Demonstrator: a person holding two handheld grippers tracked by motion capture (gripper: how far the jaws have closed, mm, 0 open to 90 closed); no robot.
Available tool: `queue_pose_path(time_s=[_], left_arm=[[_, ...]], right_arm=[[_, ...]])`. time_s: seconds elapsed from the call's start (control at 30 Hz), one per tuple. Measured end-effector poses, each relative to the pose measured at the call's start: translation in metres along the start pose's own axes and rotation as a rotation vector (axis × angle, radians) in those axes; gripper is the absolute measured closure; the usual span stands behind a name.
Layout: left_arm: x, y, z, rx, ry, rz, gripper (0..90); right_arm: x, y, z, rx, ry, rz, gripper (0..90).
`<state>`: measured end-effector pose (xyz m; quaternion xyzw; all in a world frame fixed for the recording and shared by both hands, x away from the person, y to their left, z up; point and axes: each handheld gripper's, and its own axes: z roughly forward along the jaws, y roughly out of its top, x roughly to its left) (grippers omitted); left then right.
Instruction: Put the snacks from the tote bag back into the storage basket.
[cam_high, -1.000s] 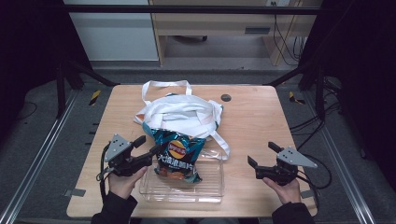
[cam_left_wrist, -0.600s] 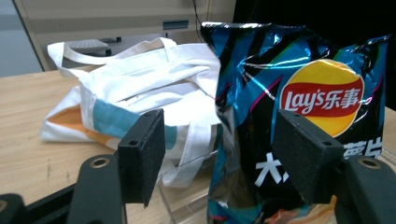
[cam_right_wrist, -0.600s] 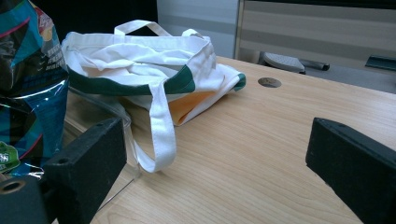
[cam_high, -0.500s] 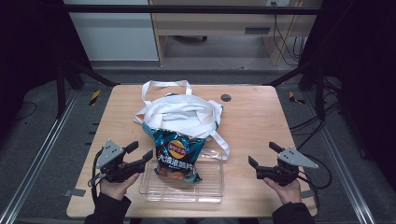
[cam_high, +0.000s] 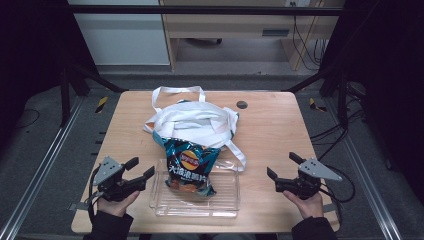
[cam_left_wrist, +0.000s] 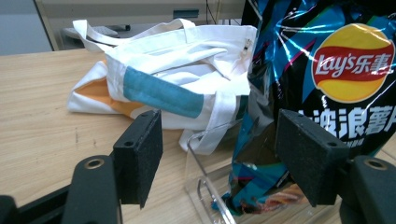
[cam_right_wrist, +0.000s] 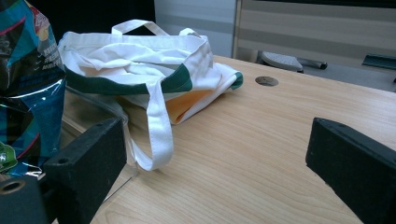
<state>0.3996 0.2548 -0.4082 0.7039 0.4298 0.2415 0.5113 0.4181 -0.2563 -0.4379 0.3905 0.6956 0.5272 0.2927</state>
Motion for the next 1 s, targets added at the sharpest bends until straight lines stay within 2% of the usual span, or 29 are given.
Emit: queue_pose_path(time_s=[0.3,0.6,1.0], left_arm=[[0.015,-0.010,-0.007,0.015,0.033,-0.007,32.0],[0.023,-0.022,-0.011,0.015,0.046,0.020,32.2],[0.032,-0.029,-0.007,0.025,0.063,-0.007,32.3]], right_arm=[[-0.001,-0.001,0.000,0.005,-0.002,0.002,5.4],[-0.002,-0.002,-0.001,0.007,-0.006,0.005,5.4],[-0.003,-0.002,-0.001,0.004,-0.006,0.009,5.4]])
